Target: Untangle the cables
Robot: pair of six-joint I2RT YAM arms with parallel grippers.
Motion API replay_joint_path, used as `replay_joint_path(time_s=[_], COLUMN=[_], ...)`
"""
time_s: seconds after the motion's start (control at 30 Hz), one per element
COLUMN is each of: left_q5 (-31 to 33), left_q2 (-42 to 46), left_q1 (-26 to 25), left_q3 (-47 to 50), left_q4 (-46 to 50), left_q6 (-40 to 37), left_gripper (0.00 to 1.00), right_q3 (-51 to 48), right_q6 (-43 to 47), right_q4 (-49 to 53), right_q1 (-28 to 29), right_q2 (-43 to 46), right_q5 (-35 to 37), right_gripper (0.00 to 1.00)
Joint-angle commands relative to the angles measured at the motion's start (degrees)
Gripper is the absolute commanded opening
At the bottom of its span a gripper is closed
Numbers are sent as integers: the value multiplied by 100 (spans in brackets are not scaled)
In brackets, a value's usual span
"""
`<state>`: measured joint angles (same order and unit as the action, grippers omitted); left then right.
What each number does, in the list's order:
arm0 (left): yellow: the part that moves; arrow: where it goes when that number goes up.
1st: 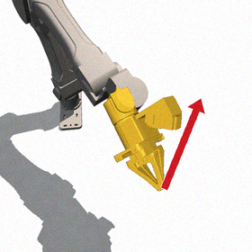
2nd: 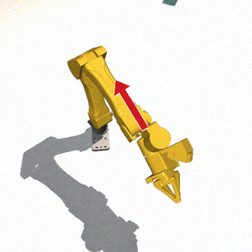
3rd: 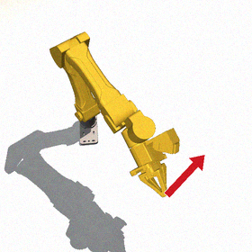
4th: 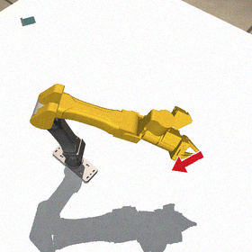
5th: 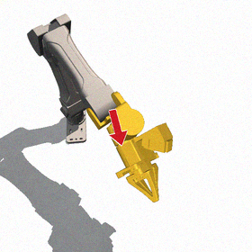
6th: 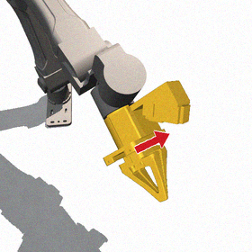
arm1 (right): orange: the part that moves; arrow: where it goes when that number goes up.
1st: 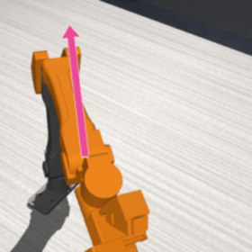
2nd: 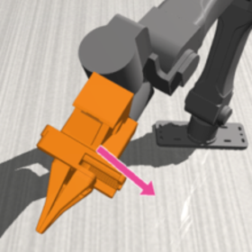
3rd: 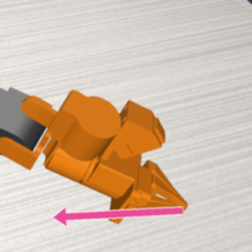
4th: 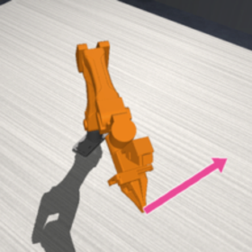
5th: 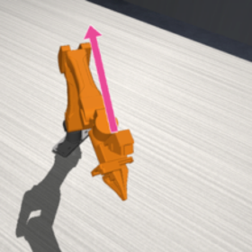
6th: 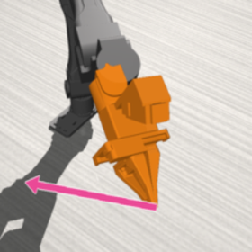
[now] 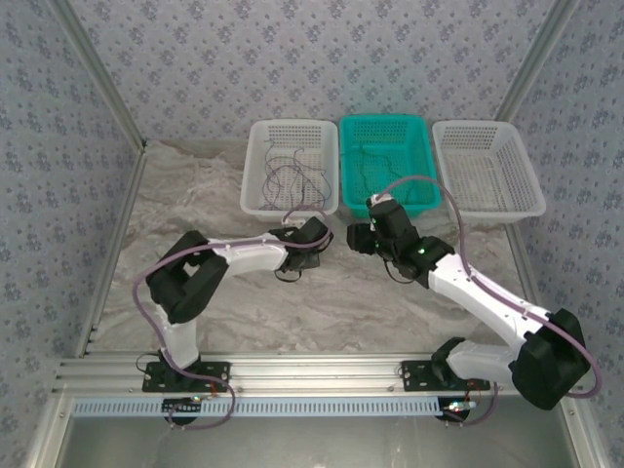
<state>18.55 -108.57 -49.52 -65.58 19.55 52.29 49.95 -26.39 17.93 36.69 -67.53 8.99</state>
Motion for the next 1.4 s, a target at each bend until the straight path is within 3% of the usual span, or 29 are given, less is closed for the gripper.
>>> replay_joint_path(time_s=[0.0, 0.37, 0.5, 0.63, 0.77, 0.87, 0.97, 1.17, 1.27, 1.33, 1.37], left_q5=[-174, -179, -313, -638, -888, -938, -939, -884, -728, -501, -332], left_q2=[-284, 52, 747, 1734, 2451, 2816, 3164, 3660, 3874, 4017, 4079], left_q1=[-26, -64, -60, -66, -63, -59, -64, -60, -60, -55, -50], left_q3=[-193, 33, 141, 245, 242, 197, 268, 257, 204, 207, 197], left_q4=[-16, 119, 112, -152, -381, -344, -345, -168, -28, 62, 152], left_q6=[-45, 71, -89, -441, -681, -644, -565, -501, -522, -602, -667], left_gripper=[42, 1, 0, 0, 0, 0, 0, 0, 0, 0, 0], right_q3=[-55, -12, -124, -315, -521, -580, -741, -923, -932, -838, -849], right_q6=[-78, 58, 389, 822, 750, 932, 1173, 1536, 1563, 1475, 1388], right_q4=[135, 111, -120, -832, -1710, -2151, -2572, -3458, -3838, -3822, -3883], right_q1=[31, 8, 2, 21, 150, 403, 652, 1051, 1194, 1245, 1253], right_q2=[143, 142, 182, 189, -15, -132, -226, -935, -1356, -1545, -1601], right_q5=[167, 215, -142, -1698, -2604, -2776, -2738, -2785, -2680, -2603, -2551], right_gripper=[54, 54, 54, 55, 57, 61, 74, 76, 71, 55, 43])
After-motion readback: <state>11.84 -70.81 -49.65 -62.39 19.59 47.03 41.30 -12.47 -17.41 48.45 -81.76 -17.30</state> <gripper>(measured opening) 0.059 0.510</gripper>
